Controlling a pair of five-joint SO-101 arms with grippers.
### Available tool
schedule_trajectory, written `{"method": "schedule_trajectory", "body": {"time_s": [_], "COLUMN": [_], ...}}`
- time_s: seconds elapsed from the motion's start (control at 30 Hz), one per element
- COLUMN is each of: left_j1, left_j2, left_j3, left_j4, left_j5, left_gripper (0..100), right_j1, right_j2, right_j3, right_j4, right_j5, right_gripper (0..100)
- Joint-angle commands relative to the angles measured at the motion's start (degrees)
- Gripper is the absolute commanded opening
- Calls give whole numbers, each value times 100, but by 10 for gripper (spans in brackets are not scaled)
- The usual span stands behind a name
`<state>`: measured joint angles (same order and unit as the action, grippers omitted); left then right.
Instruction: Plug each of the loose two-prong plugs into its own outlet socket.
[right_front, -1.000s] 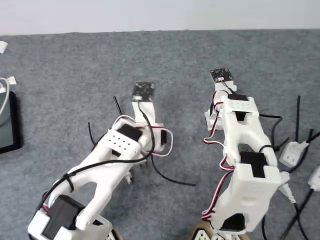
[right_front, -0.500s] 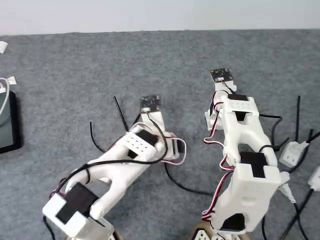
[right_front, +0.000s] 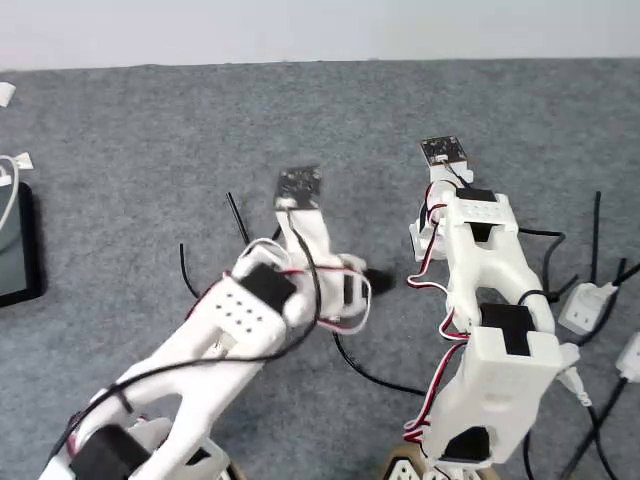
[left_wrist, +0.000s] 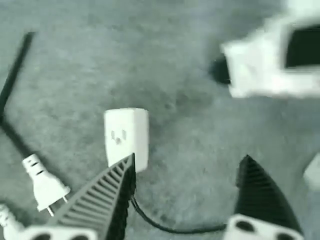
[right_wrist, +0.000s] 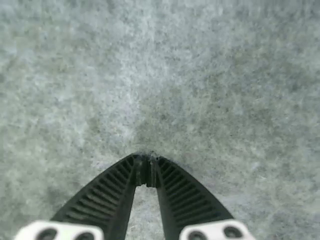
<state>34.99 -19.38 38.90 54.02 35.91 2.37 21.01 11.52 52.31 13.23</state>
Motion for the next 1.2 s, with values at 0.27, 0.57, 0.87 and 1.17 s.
{"method": "schedule_trajectory", "body": {"time_s": [0.27, 0.57, 0.87, 1.17], "left_j1": [756, 360, -237, -448], "left_j2": [1864, 2365, 2365, 2347], "left_j3": [-444, -831, -813, -857], "left_j4": [-1301, -1116, -501, -132], "left_j5": [-1732, -1934, -1934, -1916], "left_gripper": [10, 12, 12, 12], "right_j1": [-57, -57, -57, -57], "right_j2": [-295, -295, -295, -295], "right_j3": [-62, -62, -62, -62], "right_j4": [-180, -180, -180, -180], "right_j5": [79, 88, 88, 88], "right_gripper": [9, 9, 9, 9]}}
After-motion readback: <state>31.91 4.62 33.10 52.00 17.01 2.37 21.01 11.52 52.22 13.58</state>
